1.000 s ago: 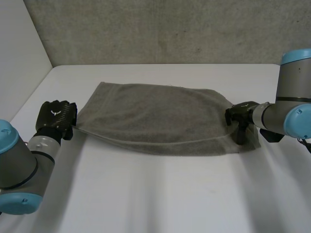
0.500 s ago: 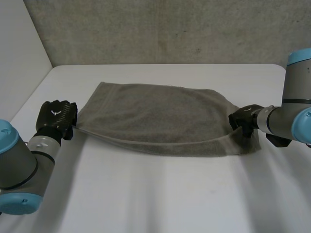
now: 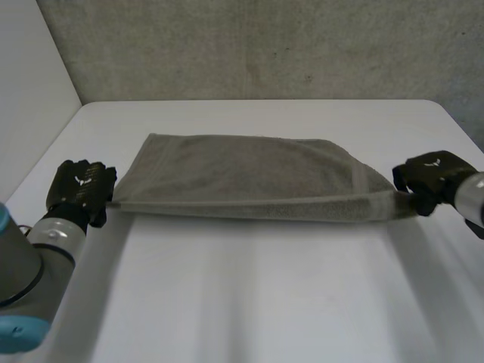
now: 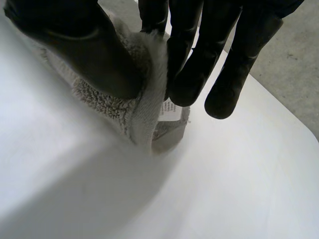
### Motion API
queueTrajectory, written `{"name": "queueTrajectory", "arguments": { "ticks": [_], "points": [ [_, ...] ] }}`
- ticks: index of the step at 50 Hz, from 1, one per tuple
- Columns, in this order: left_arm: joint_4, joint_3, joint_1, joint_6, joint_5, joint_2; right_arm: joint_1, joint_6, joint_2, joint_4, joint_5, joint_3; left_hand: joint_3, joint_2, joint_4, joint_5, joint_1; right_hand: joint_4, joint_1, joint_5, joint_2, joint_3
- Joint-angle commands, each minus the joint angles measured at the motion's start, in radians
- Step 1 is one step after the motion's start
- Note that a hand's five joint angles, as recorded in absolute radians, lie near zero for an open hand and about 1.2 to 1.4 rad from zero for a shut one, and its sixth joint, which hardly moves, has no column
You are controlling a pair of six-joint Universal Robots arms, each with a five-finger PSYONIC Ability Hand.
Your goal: Fold the towel.
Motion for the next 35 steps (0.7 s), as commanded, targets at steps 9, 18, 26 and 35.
{"name": "queueTrajectory", "arguments": {
  "ticks": [9, 18, 26, 35],
  "points": [
    [-0.449, -0.128, -0.045, 0.098, 0.068, 0.435, -0.296, -0.640, -0.235, 0.361, -0.145, 0.257, 0.178, 0.178, 0.178, 0.203, 0.247, 0.056, 0.061, 0.058, 0.065, 0.058],
    [-0.437, -0.090, -0.071, 0.096, 0.063, 0.391, -0.302, -0.539, -0.229, 0.303, -0.220, 0.173, 0.178, 0.178, 0.178, 0.203, 0.247, 0.056, 0.061, 0.058, 0.065, 0.058],
    [-0.281, -0.004, -0.077, 0.098, 0.060, 0.165, -0.264, -0.397, -0.155, 0.167, -0.204, 0.141, 0.178, 0.178, 0.178, 0.203, 0.247, 0.056, 0.061, 0.058, 0.065, 0.058],
    [-0.207, 0.243, -0.089, 0.099, 0.063, -0.083, -0.080, -0.225, -0.027, 0.019, -0.041, -0.053, 0.178, 0.178, 0.178, 0.203, 0.247, 0.056, 0.061, 0.058, 0.065, 0.058]
  ]
}}
